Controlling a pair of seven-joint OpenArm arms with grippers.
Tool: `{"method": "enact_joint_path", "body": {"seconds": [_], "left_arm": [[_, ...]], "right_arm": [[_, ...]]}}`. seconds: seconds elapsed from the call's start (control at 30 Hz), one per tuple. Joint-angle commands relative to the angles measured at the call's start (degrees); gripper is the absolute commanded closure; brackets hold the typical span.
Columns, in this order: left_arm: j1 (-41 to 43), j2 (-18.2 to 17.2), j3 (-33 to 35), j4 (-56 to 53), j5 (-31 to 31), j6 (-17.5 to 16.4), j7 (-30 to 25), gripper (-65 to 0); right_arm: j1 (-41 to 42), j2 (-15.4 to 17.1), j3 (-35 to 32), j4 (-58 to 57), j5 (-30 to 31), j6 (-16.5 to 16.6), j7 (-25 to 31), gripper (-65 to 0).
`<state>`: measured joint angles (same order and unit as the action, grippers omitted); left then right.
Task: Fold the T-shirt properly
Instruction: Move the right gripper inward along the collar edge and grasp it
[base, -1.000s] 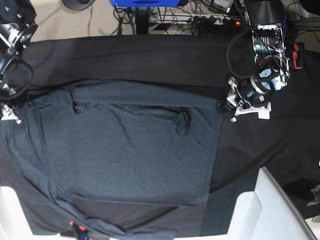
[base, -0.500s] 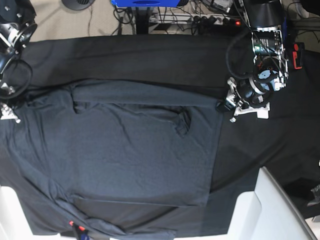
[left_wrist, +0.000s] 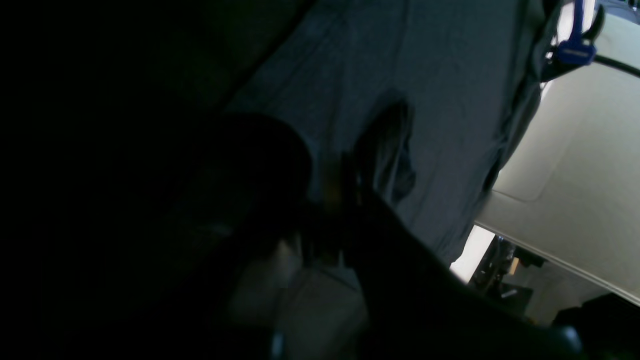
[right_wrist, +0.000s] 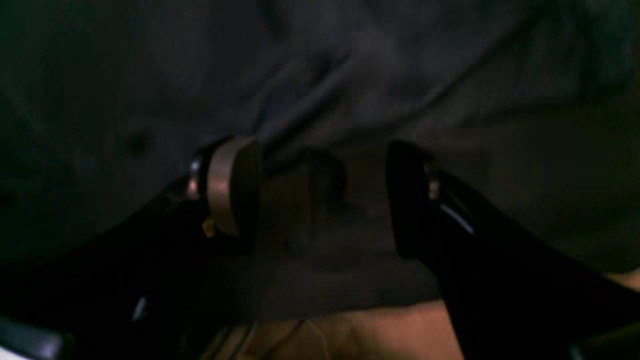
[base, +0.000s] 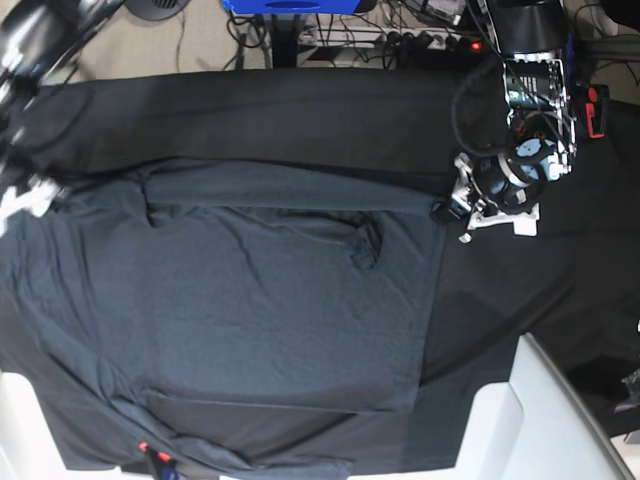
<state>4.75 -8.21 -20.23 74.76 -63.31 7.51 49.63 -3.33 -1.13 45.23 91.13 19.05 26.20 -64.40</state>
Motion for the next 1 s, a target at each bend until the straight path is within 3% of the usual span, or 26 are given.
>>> {"method": "enact_joint_path", "body": {"seconds": [0.0, 0.13, 0.47, 0.97], "left_arm": [[-0.67, -0.63, -0.21, 1.15, -1.17, -0.43, -0.18, 0.0], [-0.75, -0.63, -0.21, 1.24, -1.17, -0.34, -0.18, 0.0], [-0.84, -0.80, -0.21, 0.97, -1.17, -0.34, -0.18, 0.0], [-0.93, -0.80, -0.21, 0.80, -1.17, -0.34, -0.18, 0.0]], "right_arm": [[-0.40, -0.94, 0.00, 2.80, 0.51, 1.63, -0.61, -36.6], [-1.55, -4.37, -0.09, 3.77, 0.51, 6.38, -4.39, -36.6], [-0.93, -4.54, -9.06, -1.77, 0.51, 6.38, -2.28, -36.6], [2.85, -4.81, -9.23, -7.40, 0.51, 6.38, -2.19, -36.6]]}}
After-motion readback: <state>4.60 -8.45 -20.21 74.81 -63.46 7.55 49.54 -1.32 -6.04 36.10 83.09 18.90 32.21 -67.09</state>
